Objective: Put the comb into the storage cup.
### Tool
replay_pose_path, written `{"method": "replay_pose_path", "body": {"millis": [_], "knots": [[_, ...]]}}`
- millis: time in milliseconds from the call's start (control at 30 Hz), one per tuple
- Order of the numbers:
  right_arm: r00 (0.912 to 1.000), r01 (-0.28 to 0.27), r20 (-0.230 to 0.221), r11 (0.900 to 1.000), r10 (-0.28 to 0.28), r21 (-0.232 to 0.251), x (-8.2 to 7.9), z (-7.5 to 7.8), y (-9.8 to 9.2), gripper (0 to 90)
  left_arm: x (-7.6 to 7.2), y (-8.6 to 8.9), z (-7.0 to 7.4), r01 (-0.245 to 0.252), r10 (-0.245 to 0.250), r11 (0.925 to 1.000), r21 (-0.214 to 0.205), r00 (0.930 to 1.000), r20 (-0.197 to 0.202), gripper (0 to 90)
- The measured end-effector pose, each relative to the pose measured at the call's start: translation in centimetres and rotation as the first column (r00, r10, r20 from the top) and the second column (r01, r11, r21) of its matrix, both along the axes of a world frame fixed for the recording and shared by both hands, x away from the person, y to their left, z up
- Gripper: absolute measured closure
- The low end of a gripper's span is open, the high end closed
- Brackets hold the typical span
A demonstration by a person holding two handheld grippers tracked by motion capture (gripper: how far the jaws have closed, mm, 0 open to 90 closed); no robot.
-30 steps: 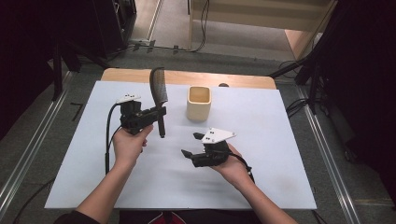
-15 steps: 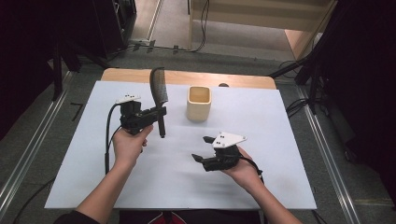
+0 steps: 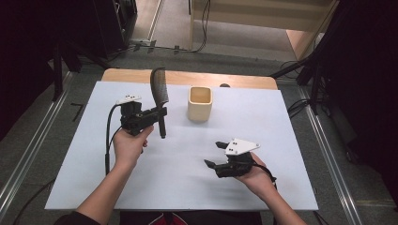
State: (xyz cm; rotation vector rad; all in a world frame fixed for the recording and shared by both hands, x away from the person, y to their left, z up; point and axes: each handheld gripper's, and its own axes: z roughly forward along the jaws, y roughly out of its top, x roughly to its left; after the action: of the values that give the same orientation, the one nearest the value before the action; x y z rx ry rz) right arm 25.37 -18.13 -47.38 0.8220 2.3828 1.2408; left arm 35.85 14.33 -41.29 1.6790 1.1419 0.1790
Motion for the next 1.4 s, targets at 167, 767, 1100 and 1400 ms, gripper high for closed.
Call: {"method": "replay_pose_path", "body": {"millis": [167,767,1100,1400], "knots": [[1.0,0.008,-0.002,1.0,-0.008,-0.001,-0.4,0.1,-1.1,23.7,0.0,0.0,0.0,-0.002,0.002,1.0,-0.003,1.0,0.003,73.0],[0.998,0.056,-0.031,0.9984,-0.056,-0.011,-2.4,-0.4,-4.3,23.4,0.4,-0.7,-0.4,0.015,-0.014,0.9998,-0.01,0.9997,0.021,73.0],[0.9965,0.076,-0.034,0.997,-0.076,-0.016,-3.0,-0.7,-5.6,23.4,1.0,-1.7,0.1,0.035,-0.034,0.9993,-0.013,0.9987,0.038,73.0],[0.996,0.078,-0.041,0.9968,-0.079,-0.014,-3.1,-0.8,-5.9,23.4,2.0,-2.4,1.0,0.037,-0.035,0.9989,-0.029,0.9975,0.061,73.0]]}}
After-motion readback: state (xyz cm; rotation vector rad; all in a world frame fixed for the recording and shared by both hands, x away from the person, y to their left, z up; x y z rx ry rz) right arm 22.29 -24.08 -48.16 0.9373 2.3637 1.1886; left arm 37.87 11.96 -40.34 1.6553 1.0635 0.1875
